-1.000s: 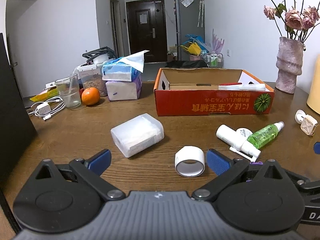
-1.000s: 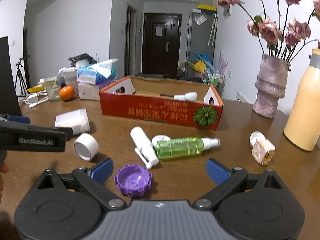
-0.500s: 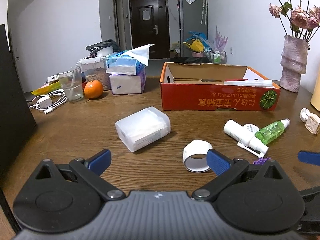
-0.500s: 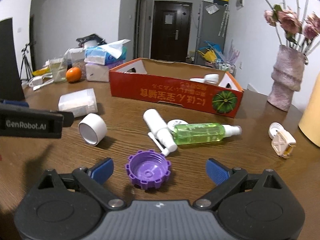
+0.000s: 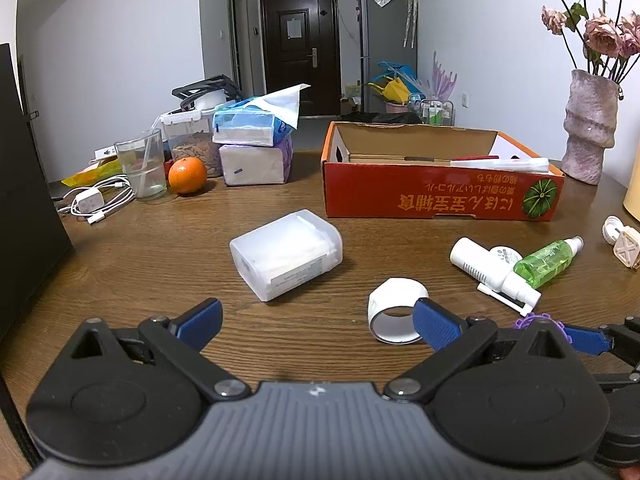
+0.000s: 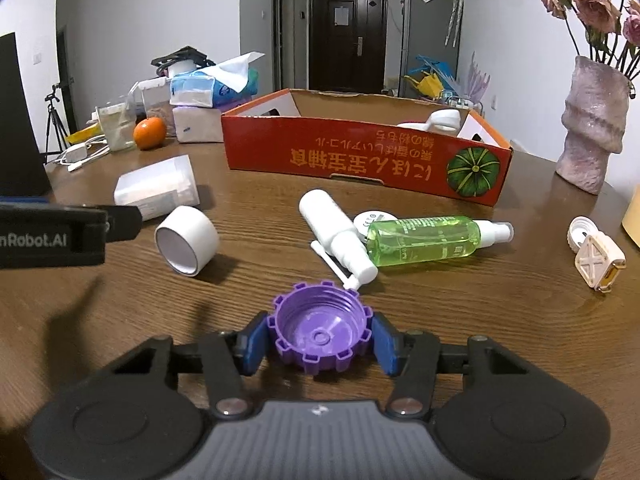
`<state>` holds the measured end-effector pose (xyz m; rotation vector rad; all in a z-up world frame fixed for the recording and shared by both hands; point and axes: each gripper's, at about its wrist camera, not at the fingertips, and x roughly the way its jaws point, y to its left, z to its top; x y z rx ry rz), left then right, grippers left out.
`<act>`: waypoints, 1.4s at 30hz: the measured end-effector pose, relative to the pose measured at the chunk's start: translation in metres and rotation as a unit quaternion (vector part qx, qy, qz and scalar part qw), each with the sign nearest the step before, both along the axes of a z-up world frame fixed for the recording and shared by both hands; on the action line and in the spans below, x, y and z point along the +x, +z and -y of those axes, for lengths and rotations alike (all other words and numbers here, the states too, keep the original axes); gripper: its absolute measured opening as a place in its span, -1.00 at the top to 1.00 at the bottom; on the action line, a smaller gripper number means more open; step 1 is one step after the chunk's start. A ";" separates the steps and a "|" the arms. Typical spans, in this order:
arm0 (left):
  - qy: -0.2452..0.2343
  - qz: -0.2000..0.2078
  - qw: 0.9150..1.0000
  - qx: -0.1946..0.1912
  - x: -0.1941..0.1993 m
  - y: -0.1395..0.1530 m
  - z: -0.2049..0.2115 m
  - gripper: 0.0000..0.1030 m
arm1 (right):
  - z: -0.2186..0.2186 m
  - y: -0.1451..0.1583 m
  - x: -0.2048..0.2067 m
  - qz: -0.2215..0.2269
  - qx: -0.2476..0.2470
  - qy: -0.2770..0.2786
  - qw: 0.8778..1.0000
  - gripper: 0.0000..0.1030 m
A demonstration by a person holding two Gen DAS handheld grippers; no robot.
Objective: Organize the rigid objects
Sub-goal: 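Close the right tool on the purple bottle cap while the left tool approaches the white tape roll, then close the left tool on the white tape roll while the right tool lifts the purple cap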
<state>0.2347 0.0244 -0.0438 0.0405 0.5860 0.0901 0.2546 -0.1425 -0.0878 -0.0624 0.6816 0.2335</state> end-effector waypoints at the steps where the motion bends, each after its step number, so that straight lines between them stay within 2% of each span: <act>1: 0.001 0.000 1.000 0.001 0.000 -0.001 0.000 -1.00 | 0.001 0.001 -0.001 0.004 0.004 0.001 1.000 -0.02; 10: -0.004 -0.005 1.000 0.002 0.007 -0.007 0.004 -1.00 | 0.017 0.014 -0.005 0.043 0.031 -0.010 0.999 -0.02; 17: -0.029 -0.004 1.000 0.008 0.016 -0.011 0.018 -1.00 | 0.039 0.018 -0.002 0.068 0.035 -0.027 0.997 -0.02; 33: -0.047 -0.031 0.998 0.029 0.051 -0.030 0.046 -0.97 | 0.089 0.015 0.008 0.085 0.030 -0.063 0.994 -0.02; 36: -0.052 -0.036 0.998 0.029 0.054 -0.032 0.049 -0.84 | 0.093 0.015 0.008 0.087 0.036 -0.067 0.993 -0.02; 42: -0.060 -0.042 0.997 0.019 0.055 -0.033 0.048 -0.40 | 0.089 0.016 0.005 0.096 0.031 -0.064 0.993 -0.02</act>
